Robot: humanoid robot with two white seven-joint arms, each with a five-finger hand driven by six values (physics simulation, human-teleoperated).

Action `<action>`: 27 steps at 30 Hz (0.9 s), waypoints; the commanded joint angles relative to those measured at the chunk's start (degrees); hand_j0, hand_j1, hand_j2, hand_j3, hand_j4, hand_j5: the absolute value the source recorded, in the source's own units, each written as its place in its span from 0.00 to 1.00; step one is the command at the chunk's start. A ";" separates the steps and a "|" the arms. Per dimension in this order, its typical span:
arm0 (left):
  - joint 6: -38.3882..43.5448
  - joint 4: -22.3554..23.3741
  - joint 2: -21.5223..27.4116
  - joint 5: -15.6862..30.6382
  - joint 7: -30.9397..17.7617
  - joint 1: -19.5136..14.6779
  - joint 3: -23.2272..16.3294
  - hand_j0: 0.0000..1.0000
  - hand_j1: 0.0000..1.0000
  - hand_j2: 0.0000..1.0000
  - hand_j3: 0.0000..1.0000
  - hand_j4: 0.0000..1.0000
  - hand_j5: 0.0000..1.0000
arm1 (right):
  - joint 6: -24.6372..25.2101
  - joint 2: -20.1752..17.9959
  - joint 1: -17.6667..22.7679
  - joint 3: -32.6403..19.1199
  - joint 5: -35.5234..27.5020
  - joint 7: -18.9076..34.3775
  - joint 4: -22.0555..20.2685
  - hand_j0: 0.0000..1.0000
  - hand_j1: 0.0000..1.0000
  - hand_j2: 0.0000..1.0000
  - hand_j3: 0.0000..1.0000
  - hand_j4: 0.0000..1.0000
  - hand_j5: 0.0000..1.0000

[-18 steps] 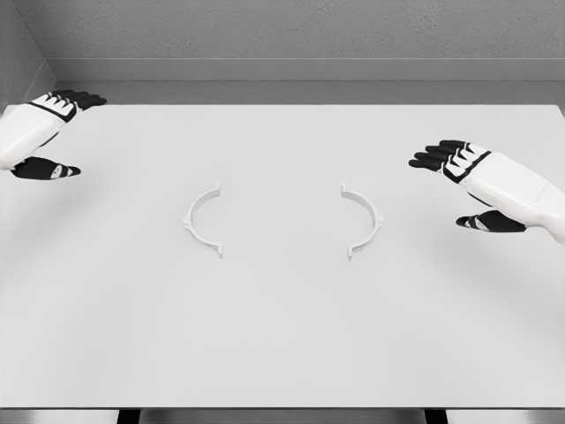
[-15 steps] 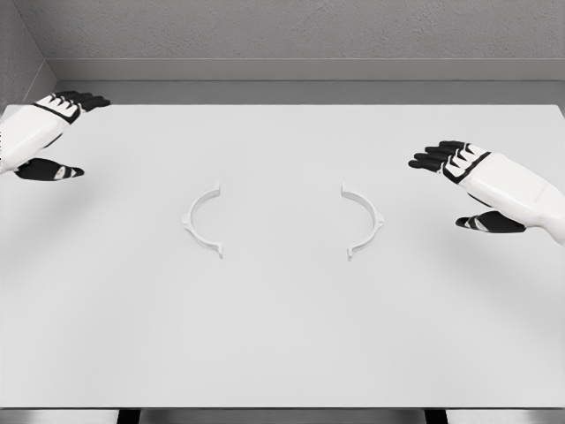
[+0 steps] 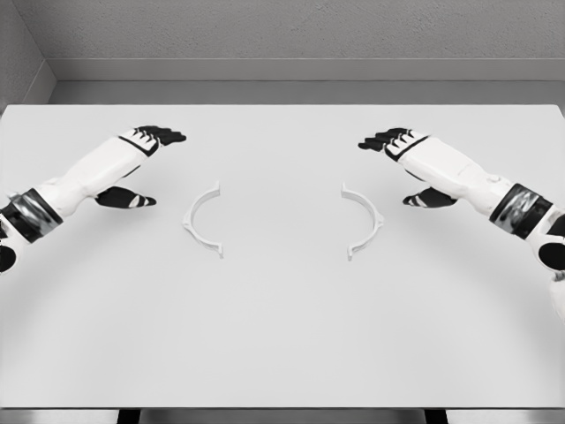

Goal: Assemble PVC drainage pipe clamps

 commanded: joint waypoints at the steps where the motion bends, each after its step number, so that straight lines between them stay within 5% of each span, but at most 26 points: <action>1: 0.03 -0.24 -0.39 0.46 0.02 0.00 -0.83 1.00 1.00 1.00 1.00 1.00 1.00 | 0.33 1.47 0.00 0.22 0.10 0.00 1.89 1.00 1.00 1.00 1.00 1.00 1.00; 15: 0.03 -1.91 2.33 0.46 0.02 3.08 -1.45 1.00 1.00 1.00 1.00 1.00 1.00 | 2.00 2.44 0.18 2.68 0.27 -0.09 5.58 1.00 1.00 1.00 1.00 1.00 1.00; 27: 0.03 1.96 -0.30 -0.24 0.02 1.58 -2.24 1.00 1.00 1.00 1.00 1.00 1.00 | 2.53 2.52 0.00 3.29 0.27 0.00 5.23 1.00 1.00 1.00 1.00 1.00 1.00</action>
